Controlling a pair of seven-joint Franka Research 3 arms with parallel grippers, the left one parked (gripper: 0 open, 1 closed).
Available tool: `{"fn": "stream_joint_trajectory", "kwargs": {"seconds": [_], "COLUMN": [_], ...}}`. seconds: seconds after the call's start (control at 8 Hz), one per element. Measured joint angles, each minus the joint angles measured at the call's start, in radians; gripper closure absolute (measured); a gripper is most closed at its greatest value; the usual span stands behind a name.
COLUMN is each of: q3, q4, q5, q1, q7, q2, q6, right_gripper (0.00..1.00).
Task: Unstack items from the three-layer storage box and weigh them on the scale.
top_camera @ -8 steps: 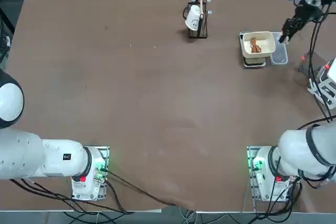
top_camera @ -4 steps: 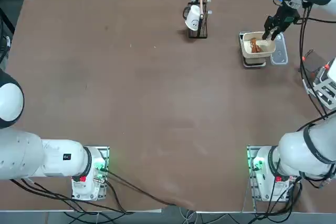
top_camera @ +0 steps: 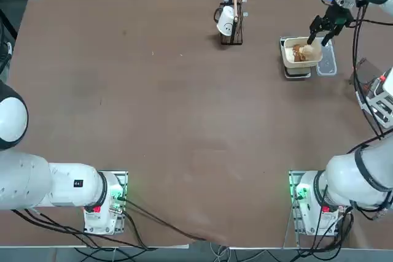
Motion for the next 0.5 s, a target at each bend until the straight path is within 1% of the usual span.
{"fn": "stream_joint_trajectory", "kwargs": {"seconds": [0.25, 0.38, 0.5], "q3": [-0.01, -0.015, -0.019], "q4": [0.001, 0.0, -0.002], "q5": [-0.173, -0.242, -0.271], "q1": [-0.009, -0.033, -0.068], "q7": [-0.092, -0.205, -0.342], "q2": [-0.026, -0.026, -0.024], "q6": [-0.046, -0.051, -0.052], "right_gripper": [0.04, 0.06, 0.21]}}
